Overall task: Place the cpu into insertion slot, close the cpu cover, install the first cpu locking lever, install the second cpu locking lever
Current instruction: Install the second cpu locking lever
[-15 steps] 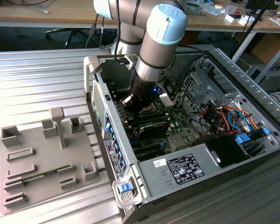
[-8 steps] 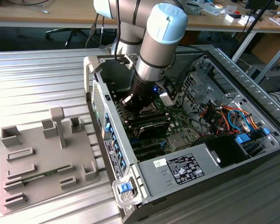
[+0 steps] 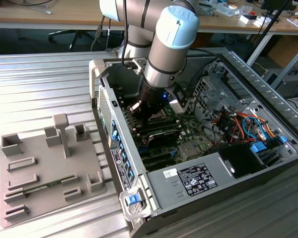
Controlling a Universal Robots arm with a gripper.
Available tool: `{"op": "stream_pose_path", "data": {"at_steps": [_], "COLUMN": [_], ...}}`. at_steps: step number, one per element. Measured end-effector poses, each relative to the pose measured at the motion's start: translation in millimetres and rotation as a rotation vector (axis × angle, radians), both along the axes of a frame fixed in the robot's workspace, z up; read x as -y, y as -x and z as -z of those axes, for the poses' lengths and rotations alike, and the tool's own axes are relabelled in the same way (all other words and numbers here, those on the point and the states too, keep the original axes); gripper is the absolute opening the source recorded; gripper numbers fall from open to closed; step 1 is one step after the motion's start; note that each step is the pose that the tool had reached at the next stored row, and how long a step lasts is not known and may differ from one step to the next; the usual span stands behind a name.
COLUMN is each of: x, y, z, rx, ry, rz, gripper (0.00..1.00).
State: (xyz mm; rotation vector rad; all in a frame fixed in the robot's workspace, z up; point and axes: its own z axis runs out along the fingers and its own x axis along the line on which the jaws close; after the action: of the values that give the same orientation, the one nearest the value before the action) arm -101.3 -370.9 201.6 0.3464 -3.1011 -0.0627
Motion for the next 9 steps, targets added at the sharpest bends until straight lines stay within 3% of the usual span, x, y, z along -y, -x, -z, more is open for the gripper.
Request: {"op": "stream_pose_path", "data": {"at_steps": [5,9], "x": [0.0,2.3], "y": [0.0,0.1], "z": [1.0,1.0], "rx": [0.0001,0.0002], "ry": [-0.0010,-0.0011], "rz": [-0.001,-0.001], "gripper": [0.11,0.11]}}
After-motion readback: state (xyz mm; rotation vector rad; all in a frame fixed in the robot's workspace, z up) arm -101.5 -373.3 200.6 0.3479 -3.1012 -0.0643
